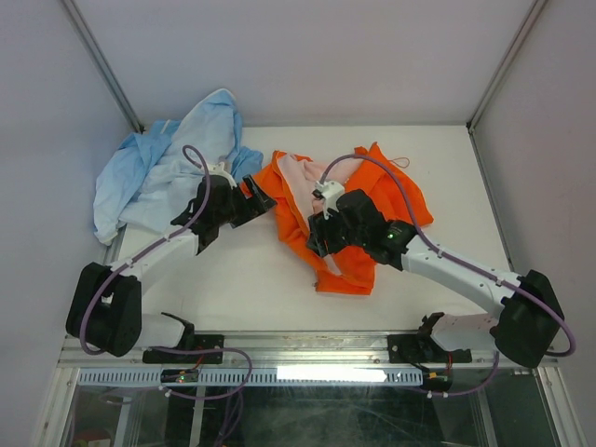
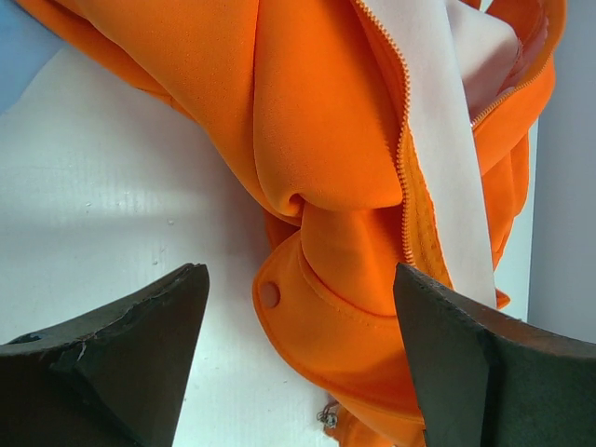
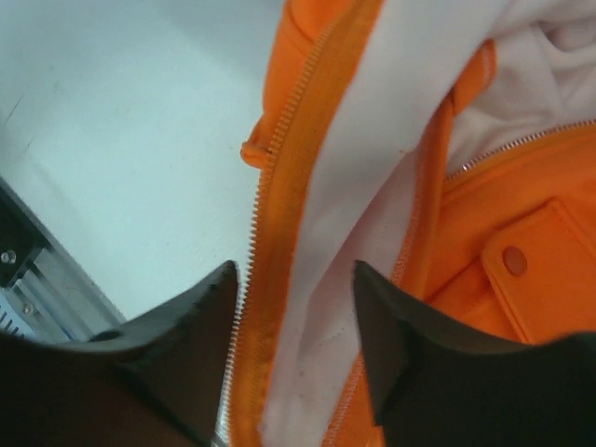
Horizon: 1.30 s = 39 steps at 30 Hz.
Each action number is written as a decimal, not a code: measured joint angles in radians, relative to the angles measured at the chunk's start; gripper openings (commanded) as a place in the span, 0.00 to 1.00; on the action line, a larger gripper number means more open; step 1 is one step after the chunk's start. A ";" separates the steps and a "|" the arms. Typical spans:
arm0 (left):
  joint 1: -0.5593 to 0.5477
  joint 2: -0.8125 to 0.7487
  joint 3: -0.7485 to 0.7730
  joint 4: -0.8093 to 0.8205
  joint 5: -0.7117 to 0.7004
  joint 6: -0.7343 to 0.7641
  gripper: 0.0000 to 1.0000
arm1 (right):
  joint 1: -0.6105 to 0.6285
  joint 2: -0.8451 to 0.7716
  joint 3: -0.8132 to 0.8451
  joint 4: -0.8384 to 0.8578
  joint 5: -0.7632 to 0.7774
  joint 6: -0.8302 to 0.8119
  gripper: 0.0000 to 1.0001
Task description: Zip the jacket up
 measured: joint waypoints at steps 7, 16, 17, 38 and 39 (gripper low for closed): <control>0.030 0.072 0.000 0.066 0.041 -0.052 0.83 | -0.042 -0.026 -0.014 -0.050 0.079 0.013 0.00; 0.042 0.099 0.039 0.074 0.036 -0.066 0.82 | -0.160 -0.115 -0.142 -0.068 0.083 0.077 0.00; 0.044 0.112 0.053 0.076 0.034 -0.066 0.82 | -0.168 -0.121 -0.160 -0.066 0.079 0.086 0.00; 0.047 0.495 0.658 -0.204 -0.027 0.084 0.00 | -0.183 -0.319 -0.273 -0.078 0.003 0.141 0.00; 0.040 0.489 0.717 -0.239 -0.049 0.117 0.00 | -0.184 -0.326 -0.270 -0.074 -0.014 0.142 0.00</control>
